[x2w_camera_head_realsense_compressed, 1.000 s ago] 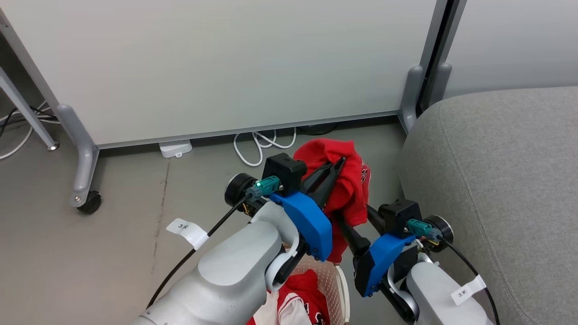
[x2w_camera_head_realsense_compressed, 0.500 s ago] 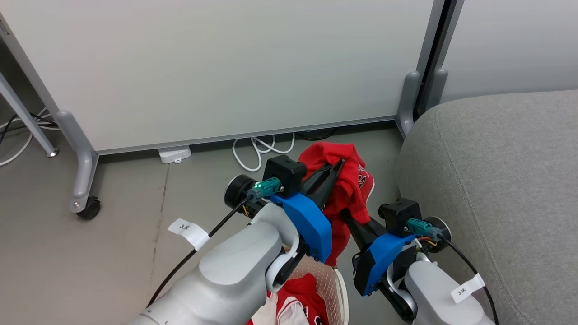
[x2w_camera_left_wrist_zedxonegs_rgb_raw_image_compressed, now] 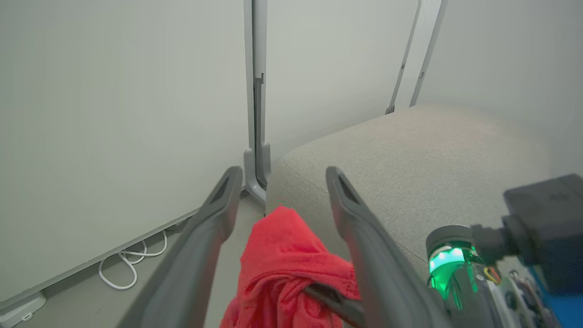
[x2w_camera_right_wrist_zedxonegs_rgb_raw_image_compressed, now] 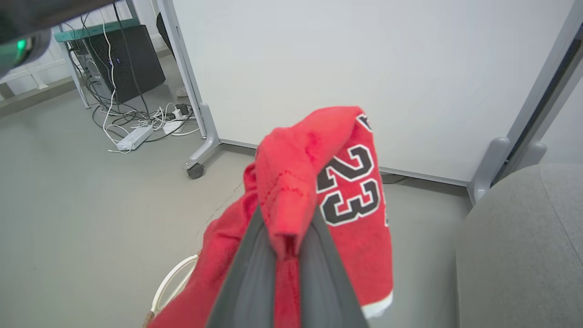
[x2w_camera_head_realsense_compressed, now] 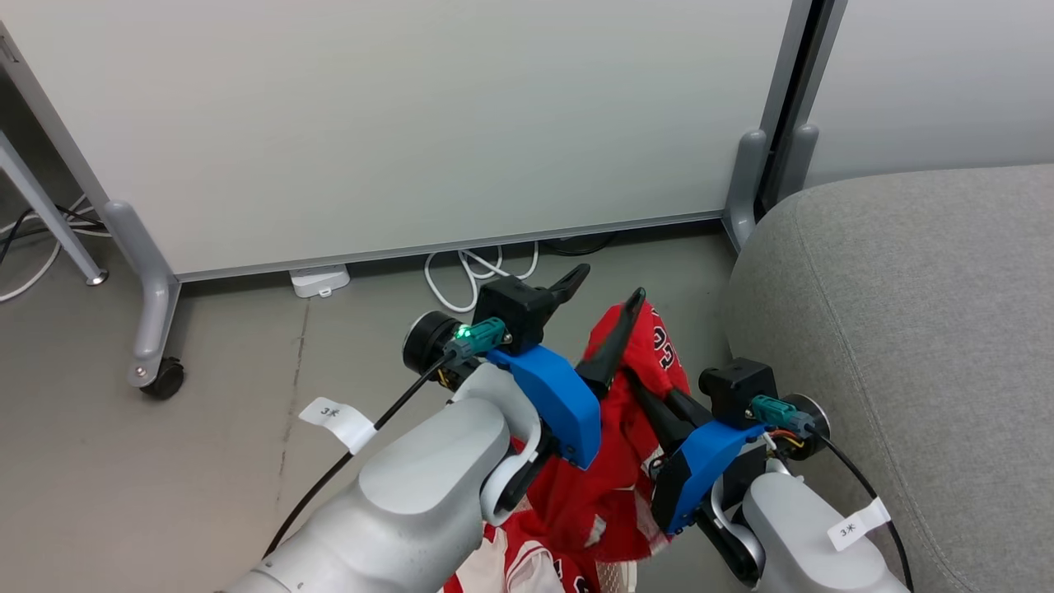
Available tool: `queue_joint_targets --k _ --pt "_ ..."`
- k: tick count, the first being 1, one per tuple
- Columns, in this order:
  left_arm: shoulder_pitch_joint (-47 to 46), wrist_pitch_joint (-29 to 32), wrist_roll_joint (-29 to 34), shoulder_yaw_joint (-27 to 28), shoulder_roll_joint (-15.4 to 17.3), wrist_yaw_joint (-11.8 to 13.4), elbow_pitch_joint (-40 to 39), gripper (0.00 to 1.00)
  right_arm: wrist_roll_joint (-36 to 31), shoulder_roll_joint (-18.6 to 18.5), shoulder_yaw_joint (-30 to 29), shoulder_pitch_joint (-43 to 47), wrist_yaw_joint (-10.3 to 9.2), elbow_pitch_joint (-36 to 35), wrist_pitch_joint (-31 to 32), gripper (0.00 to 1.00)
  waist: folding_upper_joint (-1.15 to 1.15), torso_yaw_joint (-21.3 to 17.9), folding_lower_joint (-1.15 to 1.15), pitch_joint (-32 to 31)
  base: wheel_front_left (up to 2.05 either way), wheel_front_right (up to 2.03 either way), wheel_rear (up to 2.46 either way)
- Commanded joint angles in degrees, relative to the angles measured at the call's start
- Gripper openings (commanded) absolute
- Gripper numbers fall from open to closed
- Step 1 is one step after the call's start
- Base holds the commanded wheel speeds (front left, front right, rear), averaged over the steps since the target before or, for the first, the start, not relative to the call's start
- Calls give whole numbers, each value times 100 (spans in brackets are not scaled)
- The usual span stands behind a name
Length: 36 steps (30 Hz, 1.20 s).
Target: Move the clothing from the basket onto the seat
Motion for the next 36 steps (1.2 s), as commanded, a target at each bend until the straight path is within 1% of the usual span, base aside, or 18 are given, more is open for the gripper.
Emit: queue_joint_targets --k 1,2,6,12,17,22,26,29,33,36 --pt "51 -26 88 161 7 50 -26 100 -46 -14 -32 -114 3 12 -31 0 0 7 0 6 0 0 0" --pt "51 -26 88 161 7 50 -26 100 -46 -14 -32 -114 3 12 -31 0 0 7 0 6 0 0 0" --pt "327 -27 356 623 168 128 -228 100 -23 -14 -120 -123 3 -19 -49 0 0 -2 0 24 0 0 0" --pt "1082 -28 1042 1488 499 158 -860 100 -107 -14 -271 -141 3 -146 -58 0 0 -83 0 72 0 0 0" --pt "1937 -23 1715 2264 733 55 -1438 100 -62 -14 -291 -51 3 -347 -57 0 0 -226 0 105 0 0 0" --pt "2777 -23 2393 3019 872 -62 -1966 100 -20 -14 -207 -47 3 -547 -2 0 0 -387 0 139 0 0 0" --pt "3447 -24 2813 3679 817 -146 -2333 100 -74 -14 -274 -1 3 -675 14 0 0 -474 0 143 0 0 0" --pt "3782 -24 3054 4036 724 -275 -2466 100 -111 -14 -342 62 3 -734 35 0 0 -514 0 132 0 0 0" --pt "4007 -24 3319 4342 590 -427 -2512 100 -183 -14 -424 146 3 -800 73 0 0 -576 0 133 0 0 0" --pt "4044 -24 3500 4459 502 -518 -2529 100 -228 -14 -467 189 3 -864 90 0 0 -692 0 159 0 0 0"
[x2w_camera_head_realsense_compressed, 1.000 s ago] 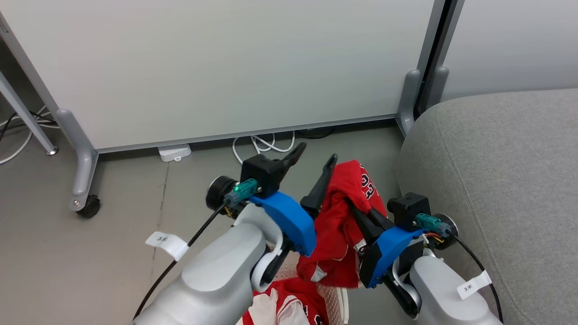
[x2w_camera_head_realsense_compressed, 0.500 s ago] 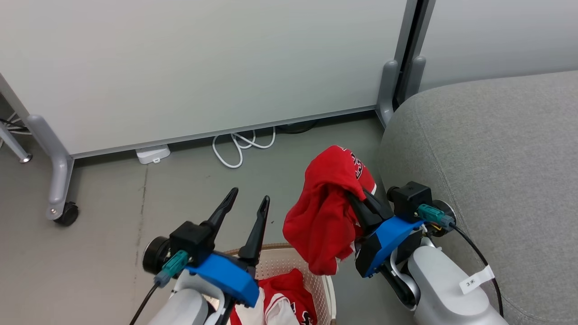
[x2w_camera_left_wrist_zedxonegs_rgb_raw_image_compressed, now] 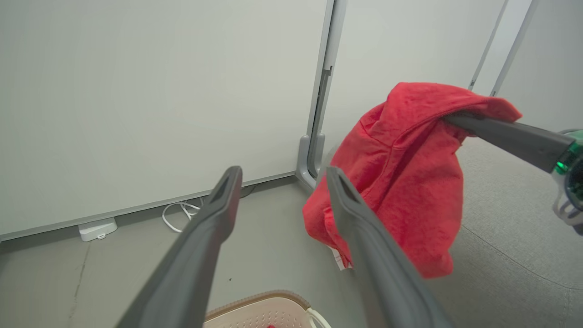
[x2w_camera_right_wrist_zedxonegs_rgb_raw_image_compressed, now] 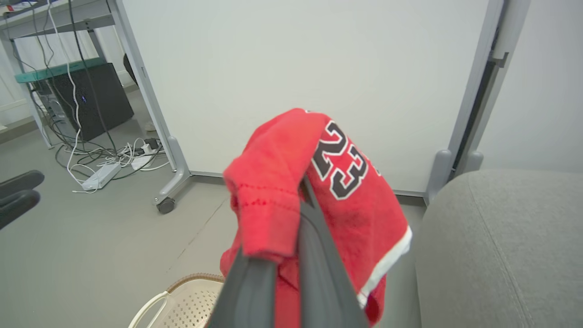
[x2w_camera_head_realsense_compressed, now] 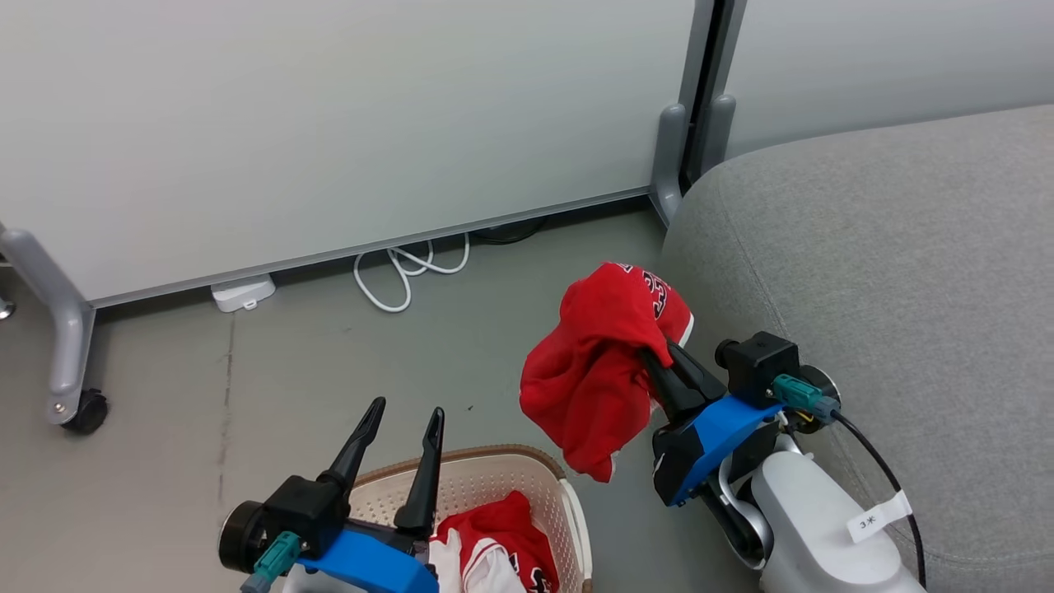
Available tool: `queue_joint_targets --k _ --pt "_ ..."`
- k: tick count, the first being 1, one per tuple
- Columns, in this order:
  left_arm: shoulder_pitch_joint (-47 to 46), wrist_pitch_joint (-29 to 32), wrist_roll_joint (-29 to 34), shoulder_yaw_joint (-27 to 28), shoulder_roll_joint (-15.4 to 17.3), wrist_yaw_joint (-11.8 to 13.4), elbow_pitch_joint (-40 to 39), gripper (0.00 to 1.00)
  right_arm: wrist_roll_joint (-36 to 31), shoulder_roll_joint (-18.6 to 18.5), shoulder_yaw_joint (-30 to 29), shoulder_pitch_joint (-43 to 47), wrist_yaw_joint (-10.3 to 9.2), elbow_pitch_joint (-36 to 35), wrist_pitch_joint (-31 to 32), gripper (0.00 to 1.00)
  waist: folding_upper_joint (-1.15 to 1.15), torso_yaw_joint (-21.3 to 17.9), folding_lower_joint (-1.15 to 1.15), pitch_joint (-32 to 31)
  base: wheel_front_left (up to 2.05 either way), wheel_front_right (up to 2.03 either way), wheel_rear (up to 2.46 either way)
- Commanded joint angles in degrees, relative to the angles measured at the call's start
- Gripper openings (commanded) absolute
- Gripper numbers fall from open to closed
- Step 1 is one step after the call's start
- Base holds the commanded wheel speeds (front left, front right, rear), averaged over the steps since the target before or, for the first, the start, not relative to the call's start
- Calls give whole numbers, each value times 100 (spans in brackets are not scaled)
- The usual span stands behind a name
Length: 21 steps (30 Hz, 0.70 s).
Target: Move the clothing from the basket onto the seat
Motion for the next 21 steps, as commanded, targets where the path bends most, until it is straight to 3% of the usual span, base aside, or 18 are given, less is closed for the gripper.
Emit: queue_joint_targets --k 1,9,21 --pt "18 -15 67 61 -33 -39 -24 100 -32 -14 -16 82 3 -57 12 0 0 -100 0 29 0 0 0" --pt "41 -15 287 258 -153 -153 -39 100 96 -14 45 284 3 -347 32 0 0 -809 0 88 0 0 0" --pt "57 -15 400 375 -156 -188 -179 100 43 -11 -3 724 3 -964 152 0 0 -2177 0 172 0 0 0"
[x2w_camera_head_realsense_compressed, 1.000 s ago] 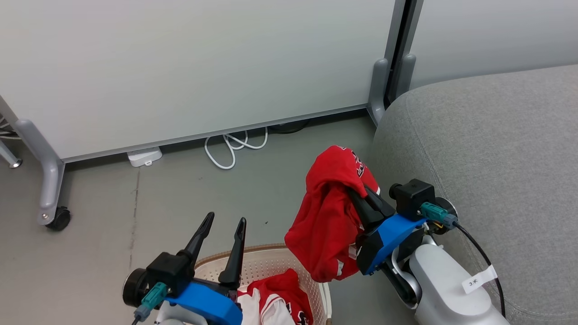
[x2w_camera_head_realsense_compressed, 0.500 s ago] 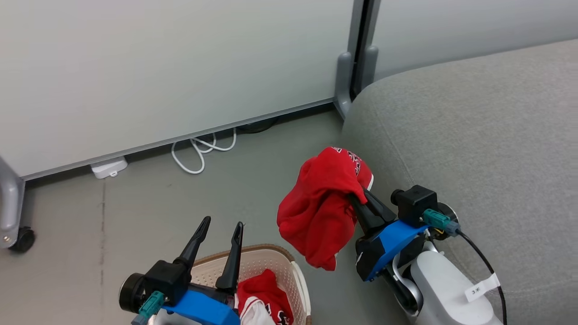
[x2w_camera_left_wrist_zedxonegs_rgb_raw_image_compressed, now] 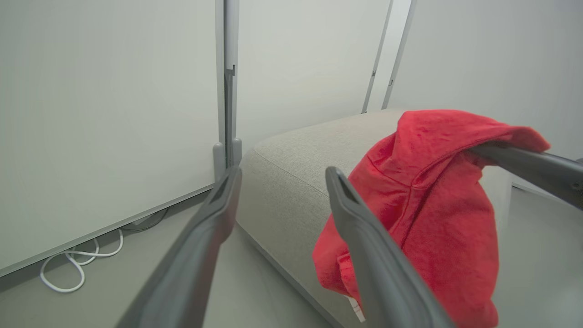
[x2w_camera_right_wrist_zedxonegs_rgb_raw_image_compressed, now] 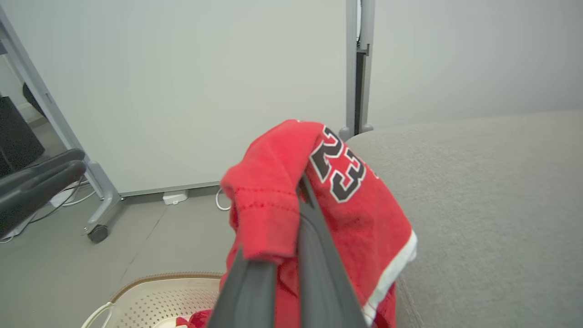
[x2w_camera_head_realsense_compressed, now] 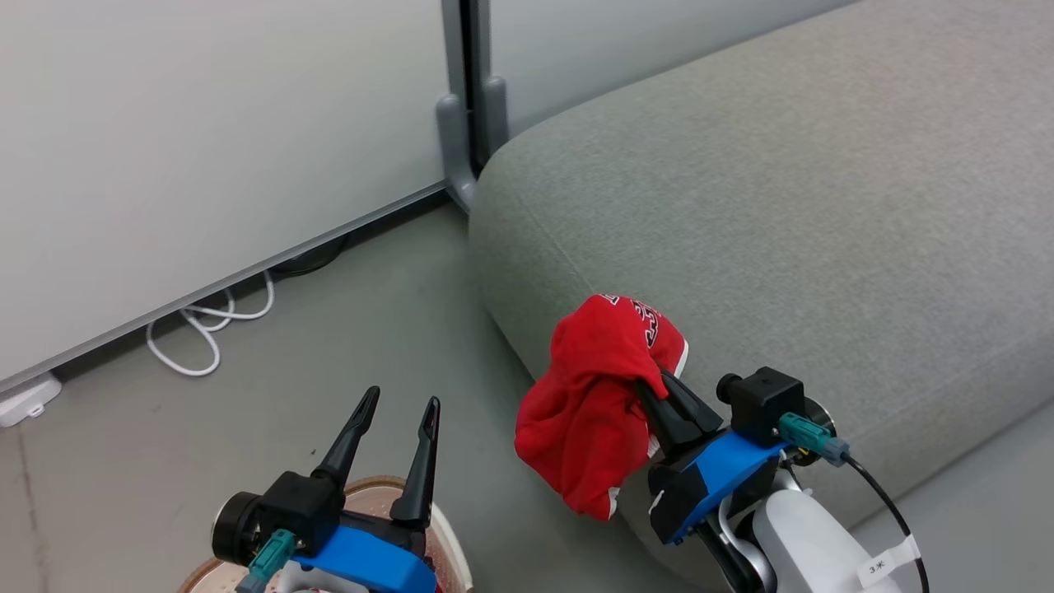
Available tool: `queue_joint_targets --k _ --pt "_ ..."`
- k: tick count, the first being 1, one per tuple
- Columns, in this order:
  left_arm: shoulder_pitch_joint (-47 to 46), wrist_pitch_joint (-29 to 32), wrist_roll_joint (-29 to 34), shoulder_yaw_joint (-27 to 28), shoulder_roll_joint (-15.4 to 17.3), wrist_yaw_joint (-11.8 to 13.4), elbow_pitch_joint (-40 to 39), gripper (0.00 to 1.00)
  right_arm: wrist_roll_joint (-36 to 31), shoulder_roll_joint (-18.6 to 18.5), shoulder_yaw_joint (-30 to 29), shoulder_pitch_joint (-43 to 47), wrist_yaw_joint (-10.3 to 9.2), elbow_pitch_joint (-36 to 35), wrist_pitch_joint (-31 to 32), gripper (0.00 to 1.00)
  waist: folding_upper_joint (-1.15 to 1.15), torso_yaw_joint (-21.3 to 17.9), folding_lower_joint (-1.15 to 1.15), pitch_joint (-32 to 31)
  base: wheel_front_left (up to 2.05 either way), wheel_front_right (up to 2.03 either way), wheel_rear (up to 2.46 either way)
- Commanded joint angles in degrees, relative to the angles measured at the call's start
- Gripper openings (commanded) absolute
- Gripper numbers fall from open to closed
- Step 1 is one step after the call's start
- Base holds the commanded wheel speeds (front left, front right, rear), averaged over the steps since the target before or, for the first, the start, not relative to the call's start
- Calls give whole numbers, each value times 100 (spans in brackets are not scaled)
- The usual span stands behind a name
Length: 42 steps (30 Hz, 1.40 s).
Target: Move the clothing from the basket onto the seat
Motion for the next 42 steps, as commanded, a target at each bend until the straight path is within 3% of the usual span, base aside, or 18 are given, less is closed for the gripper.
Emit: queue_joint_targets --k 1,5,15,21,26,32,38,42 --pt "2 -15 8 -11 34 -26 -24 100 -1 -5 -29 92 3 -85 8 0 0 -406 0 48 0 0 0" --pt "-113 -15 -29 -162 81 -23 -26 100 -77 -5 -268 282 3 -303 55 0 0 -613 0 127 0 0 0" --pt "-261 -15 -122 -309 218 -22 40 100 -92 -2 -509 494 3 -646 138 0 0 -636 0 274 0 0 0" --pt "-231 -15 -56 -266 257 -23 -74 100 -25 -3 -702 136 3 -640 176 0 0 -575 0 449 0 0 0" --pt "-397 -15 15 -305 362 -23 -201 100 2 -3 -1064 -382 3 -557 195 0 0 -420 0 823 0 0 0" --pt "-842 -15 114 -364 646 -23 -564 100 7 -70 -2078 -1979 3 -167 286 0 0 -48 0 1939 0 0 0" --pt "-1222 -15 198 -492 906 -23 -884 100 -17 -552 -2983 -3259 3 289 288 0 0 279 0 2821 0 0 0" --pt "-1591 -15 255 -697 1083 -23 -1125 100 -243 -1184 -3716 -4135 3 534 257 0 0 621 0 3526 0 0 0"
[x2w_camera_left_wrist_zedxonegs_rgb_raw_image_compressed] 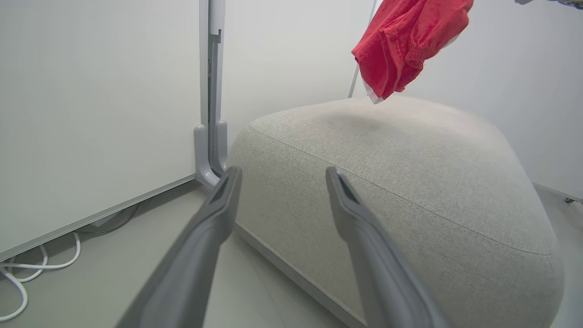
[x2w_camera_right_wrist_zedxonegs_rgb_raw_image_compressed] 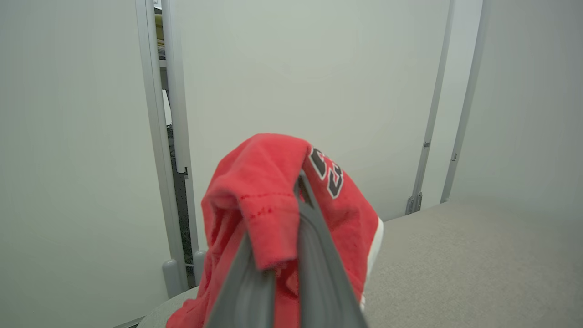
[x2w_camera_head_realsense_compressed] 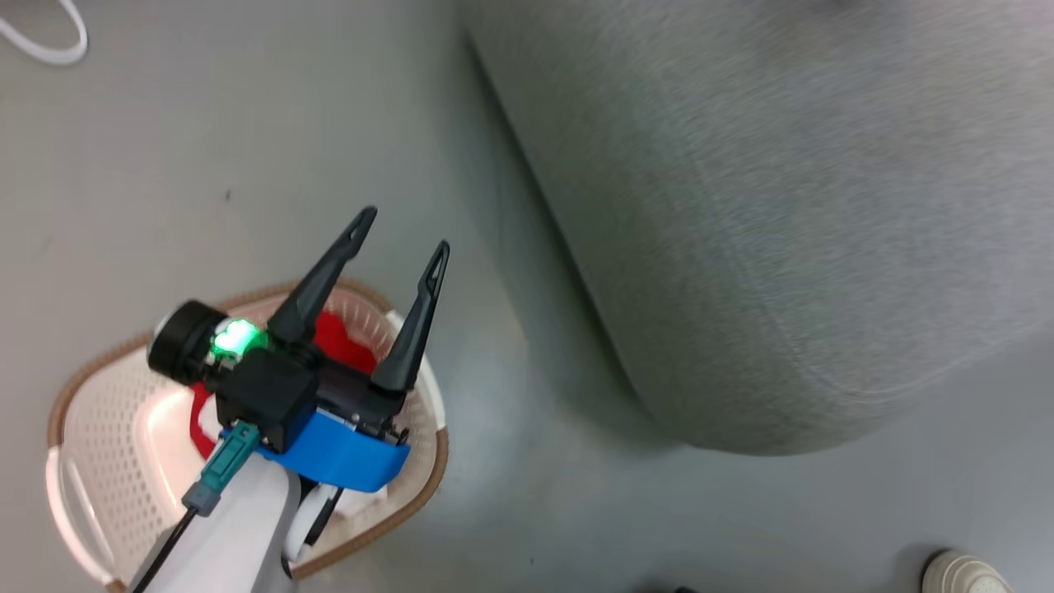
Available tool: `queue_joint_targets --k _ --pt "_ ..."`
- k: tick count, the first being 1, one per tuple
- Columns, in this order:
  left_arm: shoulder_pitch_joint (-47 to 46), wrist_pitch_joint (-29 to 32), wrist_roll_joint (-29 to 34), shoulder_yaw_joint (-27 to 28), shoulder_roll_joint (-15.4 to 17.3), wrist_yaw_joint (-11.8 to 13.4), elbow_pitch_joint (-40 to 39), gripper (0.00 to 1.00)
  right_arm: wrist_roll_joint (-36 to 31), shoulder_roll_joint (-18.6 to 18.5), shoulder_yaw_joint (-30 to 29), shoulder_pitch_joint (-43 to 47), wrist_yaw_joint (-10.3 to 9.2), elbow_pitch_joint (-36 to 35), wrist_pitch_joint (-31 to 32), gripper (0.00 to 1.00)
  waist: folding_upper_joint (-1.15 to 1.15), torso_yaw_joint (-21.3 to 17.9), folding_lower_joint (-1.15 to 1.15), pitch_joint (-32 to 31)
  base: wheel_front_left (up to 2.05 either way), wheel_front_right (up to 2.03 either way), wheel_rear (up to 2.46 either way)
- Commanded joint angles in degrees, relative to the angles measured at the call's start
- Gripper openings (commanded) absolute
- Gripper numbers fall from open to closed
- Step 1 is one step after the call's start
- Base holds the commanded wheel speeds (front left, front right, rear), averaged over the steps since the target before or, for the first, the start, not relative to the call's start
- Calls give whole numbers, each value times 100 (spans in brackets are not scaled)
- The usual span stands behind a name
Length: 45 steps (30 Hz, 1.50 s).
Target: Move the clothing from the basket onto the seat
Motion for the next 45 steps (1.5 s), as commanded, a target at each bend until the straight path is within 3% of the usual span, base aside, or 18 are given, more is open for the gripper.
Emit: queue_joint_targets --k 1,7,14,15,16,17,30,38,45 --pt "-161 -15 31 -14 51 -1 -62 100 -47 -72 -97 -208 3 60 -30 0 0 546 -2 811 0 0 0" --pt "-556 -15 117 -154 185 -1 -324 100 -239 -448 -879 -796 3 575 -37 0 0 836 -2 1399 0 0 0" --pt "-680 -15 135 -198 166 2 -372 100 -606 -514 -1474 -693 3 1789 15 0 0 977 -2 1560 0 0 0" --pt "-658 -15 118 -179 175 2 -342 100 -647 -477 -1541 -655 2 1998 119 33 0 981 -2 1536 0 0 0" --pt "-628 -15 102 -170 177 2 -326 100 -728 -455 -1538 -641 3 2129 169 94 0 984 -2 1502 0 0 0" --pt "-602 -15 87 -147 175 6 -313 100 -777 -470 -1553 -669 3 2210 152 100 0 987 -2 1469 0 0 0" --pt "-639 -15 -50 -142 -112 4 -25 100 -1237 -570 -1271 -505 3 2801 -168 100 0 1156 -2 848 0 0 0" --pt "-206 -15 -211 -49 -496 1 336 100 -1408 -313 -737 285 3 2951 -427 100 0 1464 -2 -356 0 0 0" --pt "479 -15 -439 248 -758 0 621 100 -1181 121 52 1406 2 2566 -545 100 0 1725 -2 -1570 0 0 0"
